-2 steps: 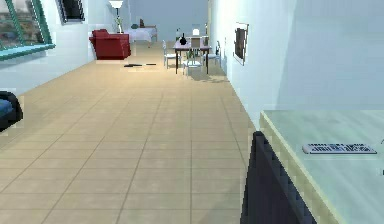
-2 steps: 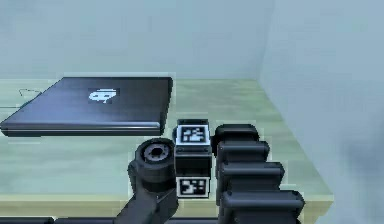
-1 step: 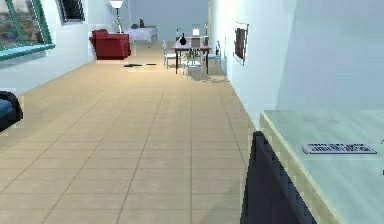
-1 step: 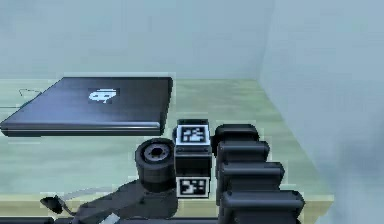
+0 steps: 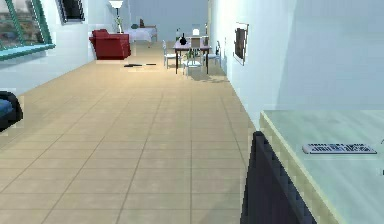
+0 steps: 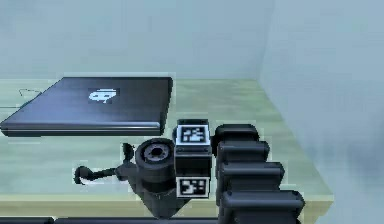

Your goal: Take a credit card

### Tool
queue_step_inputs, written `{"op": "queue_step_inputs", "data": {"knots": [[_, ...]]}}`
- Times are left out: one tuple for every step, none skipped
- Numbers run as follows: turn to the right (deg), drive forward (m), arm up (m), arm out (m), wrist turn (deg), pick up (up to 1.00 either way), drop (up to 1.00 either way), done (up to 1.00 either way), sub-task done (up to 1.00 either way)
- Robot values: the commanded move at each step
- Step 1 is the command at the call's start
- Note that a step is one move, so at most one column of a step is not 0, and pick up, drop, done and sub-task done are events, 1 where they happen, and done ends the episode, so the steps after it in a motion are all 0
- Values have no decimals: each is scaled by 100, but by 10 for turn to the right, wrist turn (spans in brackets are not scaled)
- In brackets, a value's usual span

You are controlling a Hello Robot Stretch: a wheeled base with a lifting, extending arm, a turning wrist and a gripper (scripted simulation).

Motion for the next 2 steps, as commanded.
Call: {"op": "queue_step_inputs", "data": {"knots": [[0,0,0,0,390,0,0,0,0],[0,0,0,0,0,100,0,0,0]]}}
